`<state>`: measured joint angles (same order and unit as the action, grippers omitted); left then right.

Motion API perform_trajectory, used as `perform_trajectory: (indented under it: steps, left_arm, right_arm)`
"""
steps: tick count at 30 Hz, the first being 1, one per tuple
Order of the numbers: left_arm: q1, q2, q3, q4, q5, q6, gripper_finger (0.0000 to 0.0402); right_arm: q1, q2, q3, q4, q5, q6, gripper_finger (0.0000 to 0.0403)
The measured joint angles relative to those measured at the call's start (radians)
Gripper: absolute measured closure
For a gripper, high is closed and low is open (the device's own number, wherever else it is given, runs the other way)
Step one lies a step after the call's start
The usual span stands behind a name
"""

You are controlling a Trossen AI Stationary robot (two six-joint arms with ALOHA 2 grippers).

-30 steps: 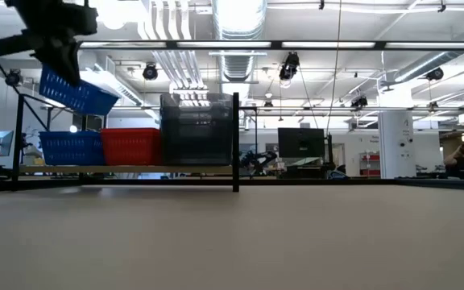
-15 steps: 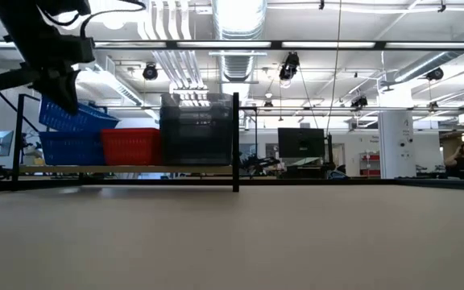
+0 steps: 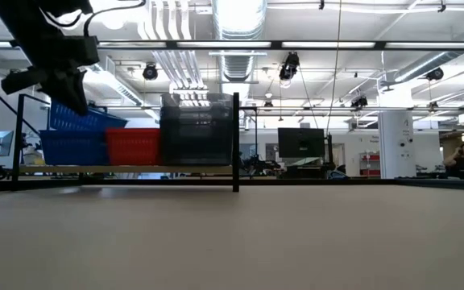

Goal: Stack baskets on shelf by color
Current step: Stack the blue bin on the stacked blue bins on the shelf

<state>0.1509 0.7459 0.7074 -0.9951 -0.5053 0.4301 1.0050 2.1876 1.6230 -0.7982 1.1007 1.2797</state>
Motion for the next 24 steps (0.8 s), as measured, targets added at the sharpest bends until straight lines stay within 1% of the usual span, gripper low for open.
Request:
perform_trajectory:
  steps: [4,12,18,20,22,24]
  left_arm:
    - [0.001,0.014,0.000,0.001,-0.003,-0.001,0.0385]
    - [0.004,0.034,0.000,0.002,-0.007,-0.002,0.0315]
    - [0.014,0.011,0.011,-0.013,-0.082,-0.006,0.0266]
    - [0.014,0.003,0.037,-0.008,-0.084,-0.053,0.0256]
    - [0.014,-0.001,0.065,-0.008,-0.065,-0.156,0.0252]
    - [0.015,0.004,0.093,-0.008,0.022,-0.262,0.0252]
  right_arm:
    - [0.000,0.000,0.000,0.000,0.000,0.000,0.0339]
    - [0.000,0.000,0.000,0.001,0.000,0.000,0.0339]
    - [0.000,0.000,0.000,0.003,0.000,0.000,0.0339]
    - [0.000,0.000,0.000,0.003,0.000,0.000,0.0339]
    - [0.000,0.000,0.000,0.003,0.000,0.000,0.0339]
    - [0.000,0.000,0.000,0.003,0.000,0.000,0.0339]
